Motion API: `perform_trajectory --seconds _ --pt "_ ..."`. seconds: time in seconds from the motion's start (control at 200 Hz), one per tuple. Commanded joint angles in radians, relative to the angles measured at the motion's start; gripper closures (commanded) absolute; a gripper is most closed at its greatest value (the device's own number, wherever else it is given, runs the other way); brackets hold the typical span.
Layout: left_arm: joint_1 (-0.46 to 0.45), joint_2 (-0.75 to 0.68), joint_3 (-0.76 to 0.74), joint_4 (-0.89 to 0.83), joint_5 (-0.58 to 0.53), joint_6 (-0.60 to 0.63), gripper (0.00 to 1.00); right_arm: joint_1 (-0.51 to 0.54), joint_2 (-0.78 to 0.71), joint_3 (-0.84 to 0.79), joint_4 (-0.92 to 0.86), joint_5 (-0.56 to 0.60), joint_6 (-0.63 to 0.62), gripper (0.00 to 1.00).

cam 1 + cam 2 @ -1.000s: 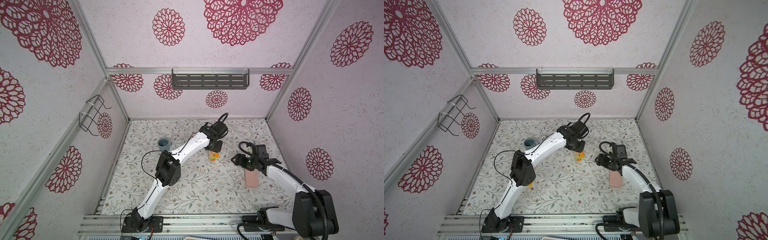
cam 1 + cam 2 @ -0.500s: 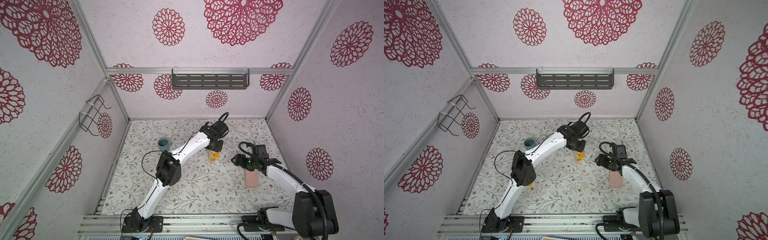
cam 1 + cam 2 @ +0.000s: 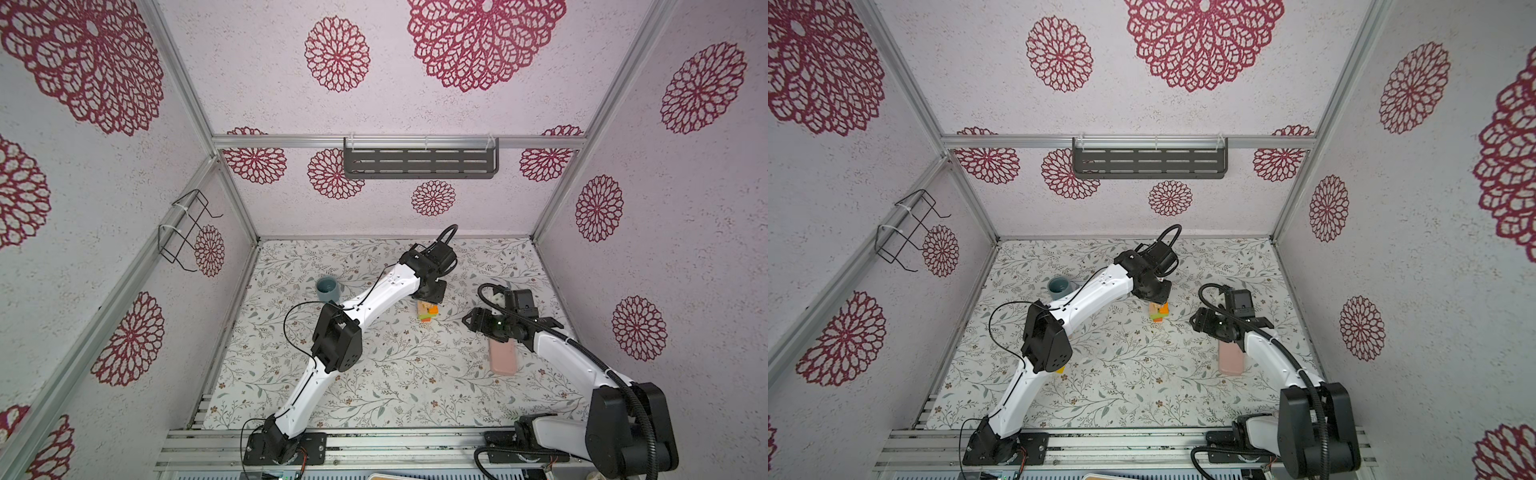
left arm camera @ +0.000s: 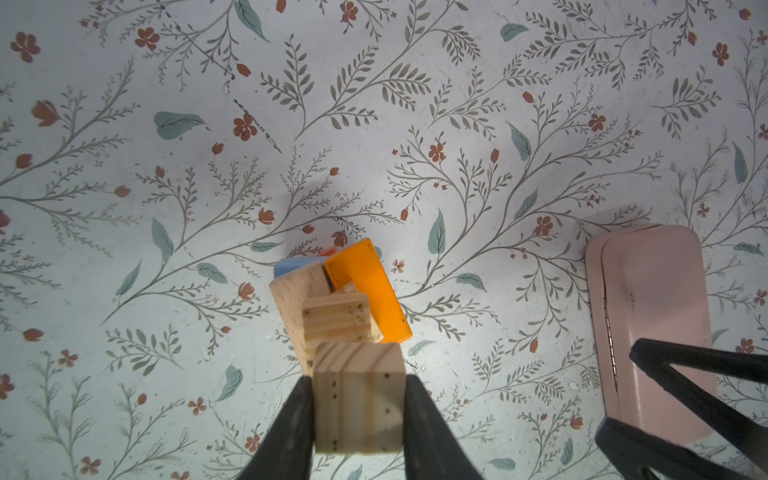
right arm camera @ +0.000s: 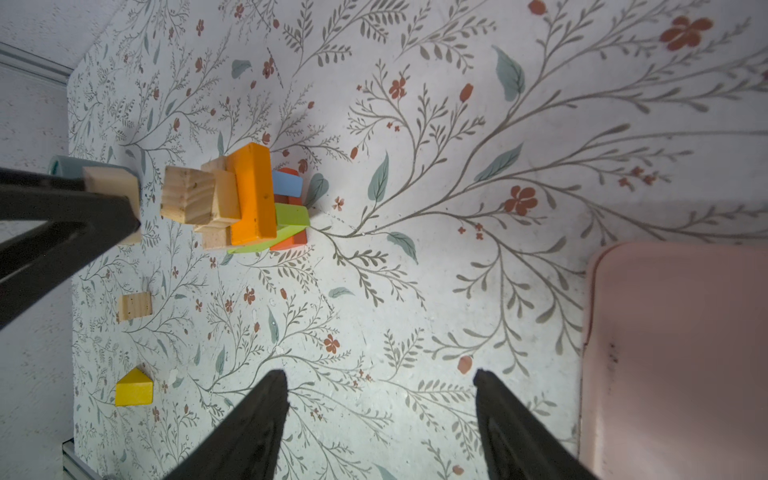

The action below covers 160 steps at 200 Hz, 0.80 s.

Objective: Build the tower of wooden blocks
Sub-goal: 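Lower the pine cube onto the stack top and open the left gripper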

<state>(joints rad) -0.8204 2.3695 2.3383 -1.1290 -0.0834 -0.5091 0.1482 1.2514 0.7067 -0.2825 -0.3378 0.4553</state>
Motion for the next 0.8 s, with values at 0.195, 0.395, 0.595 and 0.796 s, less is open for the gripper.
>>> perform_trajectory --seconds 0.195,0.395,0.595,0.796 --pt "-0.005 0.020 0.035 0.001 0.008 0.005 0.65 -0.006 -0.025 0.009 -0.004 -0.010 -0.010 0.26" --pt "-0.001 0.026 0.016 0.009 -0.004 0.003 0.65 -0.006 -0.027 0.007 -0.006 -0.008 -0.012 0.26" --pt "0.009 0.027 -0.002 0.020 0.001 -0.003 0.65 -0.006 -0.024 0.002 -0.006 -0.009 -0.017 0.26" --pt "0.011 0.033 -0.005 0.021 0.001 -0.005 0.65 -0.006 -0.019 0.005 -0.001 -0.013 -0.015 0.26"
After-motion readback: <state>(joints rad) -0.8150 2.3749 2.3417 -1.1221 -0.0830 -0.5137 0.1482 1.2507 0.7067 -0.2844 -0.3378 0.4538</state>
